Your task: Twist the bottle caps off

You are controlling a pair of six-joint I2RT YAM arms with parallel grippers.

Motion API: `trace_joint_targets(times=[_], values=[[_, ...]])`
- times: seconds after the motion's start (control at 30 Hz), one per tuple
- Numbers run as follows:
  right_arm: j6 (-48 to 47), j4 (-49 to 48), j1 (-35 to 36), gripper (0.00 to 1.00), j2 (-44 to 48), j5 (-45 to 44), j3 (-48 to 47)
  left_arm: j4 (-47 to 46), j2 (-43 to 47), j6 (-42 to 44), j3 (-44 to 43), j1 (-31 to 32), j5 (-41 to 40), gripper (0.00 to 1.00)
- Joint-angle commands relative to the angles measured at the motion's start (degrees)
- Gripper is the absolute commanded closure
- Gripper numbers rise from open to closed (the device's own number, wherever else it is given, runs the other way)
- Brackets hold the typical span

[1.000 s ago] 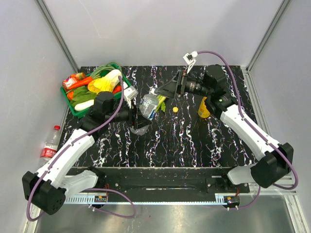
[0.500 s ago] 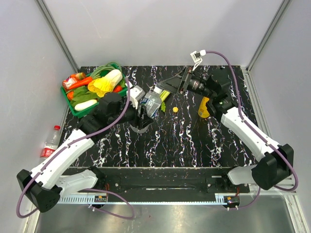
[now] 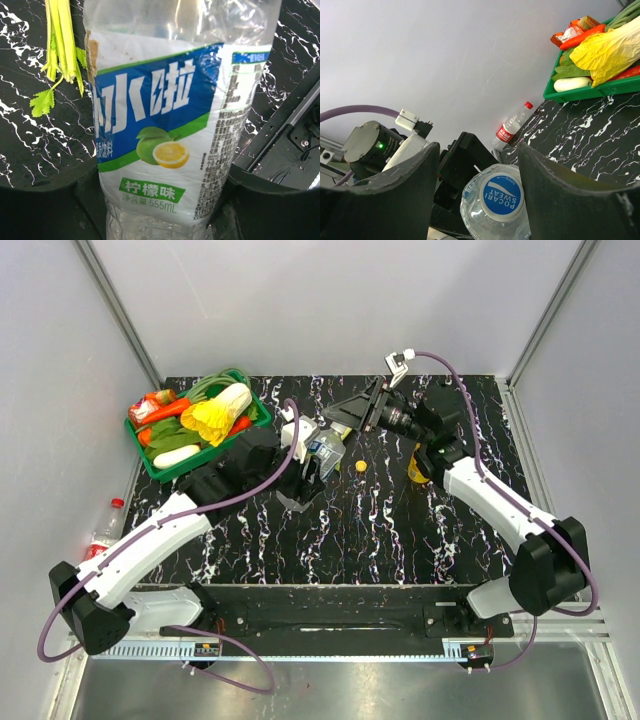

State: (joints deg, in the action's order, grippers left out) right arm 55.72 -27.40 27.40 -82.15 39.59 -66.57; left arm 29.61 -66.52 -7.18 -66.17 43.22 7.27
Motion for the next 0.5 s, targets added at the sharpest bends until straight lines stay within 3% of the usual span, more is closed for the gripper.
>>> trace_joint_targets(times=[0.0,0.2,0.47], values=[[2.81,-5.13,0.02,0.35,0.32,-0.92,1.09,-1.65,0.16,0.41,-2.39,0.72,-4.36,0.53],[3.33,-5.21,0.02,0.41,-0.90,0.04,0.74,-1.92,0.69,0.15,-2.29,0.81,-6.48,0.53],[6.06,-7.23,0.02,0.68,-3.01,1.45,0.74,-1.39,-0.54,-0.29,-3.17,0.81,-6.83,0.53]])
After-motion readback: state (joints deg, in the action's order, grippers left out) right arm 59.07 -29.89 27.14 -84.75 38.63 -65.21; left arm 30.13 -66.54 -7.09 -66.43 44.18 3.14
